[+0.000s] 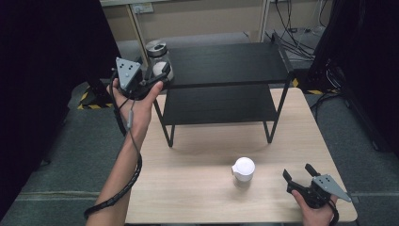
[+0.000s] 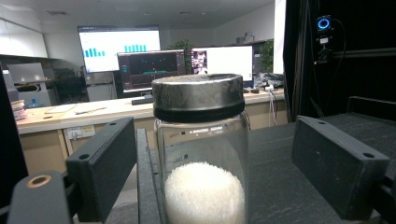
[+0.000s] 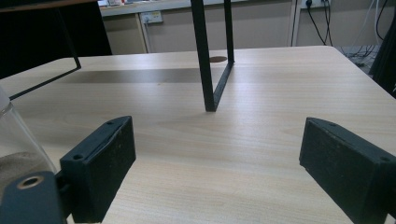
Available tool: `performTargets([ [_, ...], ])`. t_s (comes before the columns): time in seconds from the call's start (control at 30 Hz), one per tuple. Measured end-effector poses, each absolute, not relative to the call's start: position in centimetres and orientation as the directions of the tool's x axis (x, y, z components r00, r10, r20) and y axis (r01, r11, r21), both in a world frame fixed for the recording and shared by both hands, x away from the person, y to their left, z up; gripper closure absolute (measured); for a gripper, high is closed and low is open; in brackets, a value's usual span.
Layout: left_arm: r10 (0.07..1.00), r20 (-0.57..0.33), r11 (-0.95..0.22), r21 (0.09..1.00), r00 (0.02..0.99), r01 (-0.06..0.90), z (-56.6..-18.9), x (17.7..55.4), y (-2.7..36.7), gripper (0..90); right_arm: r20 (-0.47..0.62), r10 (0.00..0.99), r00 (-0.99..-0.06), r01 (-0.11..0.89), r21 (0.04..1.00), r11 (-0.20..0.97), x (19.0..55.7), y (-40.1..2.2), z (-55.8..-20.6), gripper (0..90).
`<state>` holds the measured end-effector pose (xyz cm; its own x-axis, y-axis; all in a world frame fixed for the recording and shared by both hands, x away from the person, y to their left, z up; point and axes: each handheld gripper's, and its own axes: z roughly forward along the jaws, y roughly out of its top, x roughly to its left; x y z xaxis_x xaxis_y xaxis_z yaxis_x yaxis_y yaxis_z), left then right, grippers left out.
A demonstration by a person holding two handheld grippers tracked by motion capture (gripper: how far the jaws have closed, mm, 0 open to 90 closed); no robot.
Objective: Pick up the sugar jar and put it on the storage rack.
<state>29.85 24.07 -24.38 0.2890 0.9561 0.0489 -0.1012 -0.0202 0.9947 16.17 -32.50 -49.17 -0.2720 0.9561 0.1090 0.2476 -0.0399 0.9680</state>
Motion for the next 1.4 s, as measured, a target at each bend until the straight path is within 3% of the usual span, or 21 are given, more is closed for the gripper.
performTargets([
  [0.47,0.947,0.089,-0.037,0.984,0.308,-0.172,-26.9,28.0,24.3,13.1,0.107,0.956,-0.272,0.246,0.968,-0.039,16.2,-32.5,-49.2,10.9],
  [1.4,0.928,0.085,-0.013,0.980,0.362,-0.197,-33.7,25.3,24.8,12.5,0.105,0.956,-0.273,0.242,0.969,-0.038,16.1,-32.5,-49.2,10.9],
])
